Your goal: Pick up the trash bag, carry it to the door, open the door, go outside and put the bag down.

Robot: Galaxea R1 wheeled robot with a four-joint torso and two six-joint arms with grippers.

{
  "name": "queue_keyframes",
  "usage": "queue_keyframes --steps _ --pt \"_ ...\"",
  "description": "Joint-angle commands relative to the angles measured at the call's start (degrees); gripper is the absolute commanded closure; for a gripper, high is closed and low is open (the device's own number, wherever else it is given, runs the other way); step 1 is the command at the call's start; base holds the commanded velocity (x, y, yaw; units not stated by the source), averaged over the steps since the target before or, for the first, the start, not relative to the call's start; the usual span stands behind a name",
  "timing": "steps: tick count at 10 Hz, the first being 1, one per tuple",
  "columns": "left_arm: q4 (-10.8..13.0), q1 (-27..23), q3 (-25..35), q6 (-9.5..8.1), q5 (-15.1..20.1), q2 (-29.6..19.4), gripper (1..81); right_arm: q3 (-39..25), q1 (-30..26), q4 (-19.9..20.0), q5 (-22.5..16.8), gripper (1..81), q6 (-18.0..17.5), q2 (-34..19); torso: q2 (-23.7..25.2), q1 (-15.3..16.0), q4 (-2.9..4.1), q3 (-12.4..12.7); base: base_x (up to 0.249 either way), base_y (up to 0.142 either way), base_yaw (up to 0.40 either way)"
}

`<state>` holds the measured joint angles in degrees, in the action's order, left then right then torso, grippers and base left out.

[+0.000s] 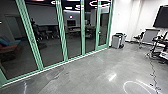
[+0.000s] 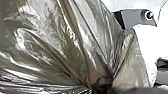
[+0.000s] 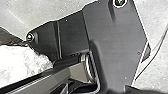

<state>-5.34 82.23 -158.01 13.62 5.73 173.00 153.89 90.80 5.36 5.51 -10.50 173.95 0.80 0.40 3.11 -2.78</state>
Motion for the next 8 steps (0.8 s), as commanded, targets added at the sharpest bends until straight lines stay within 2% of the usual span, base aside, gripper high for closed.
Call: queue_keyframes --steps 1,8 --pt "0.0 -3.1 -0.1 0.36 3.4 -0.5 81.1 -0.2 -2.0 0.3 -3.3 1.0 0.2 0.2 0.0 0.0 0.0 0.0 0.0 0.0 0.0" --pt "0.2 -3.1 -0.1 0.45 3.4 -0.5 81.1 -0.2 -1.7 0.4 -3.3 1.0 0.2 0.2 0.0 0.0 0.0 0.0 0.009 0.0 0.0"
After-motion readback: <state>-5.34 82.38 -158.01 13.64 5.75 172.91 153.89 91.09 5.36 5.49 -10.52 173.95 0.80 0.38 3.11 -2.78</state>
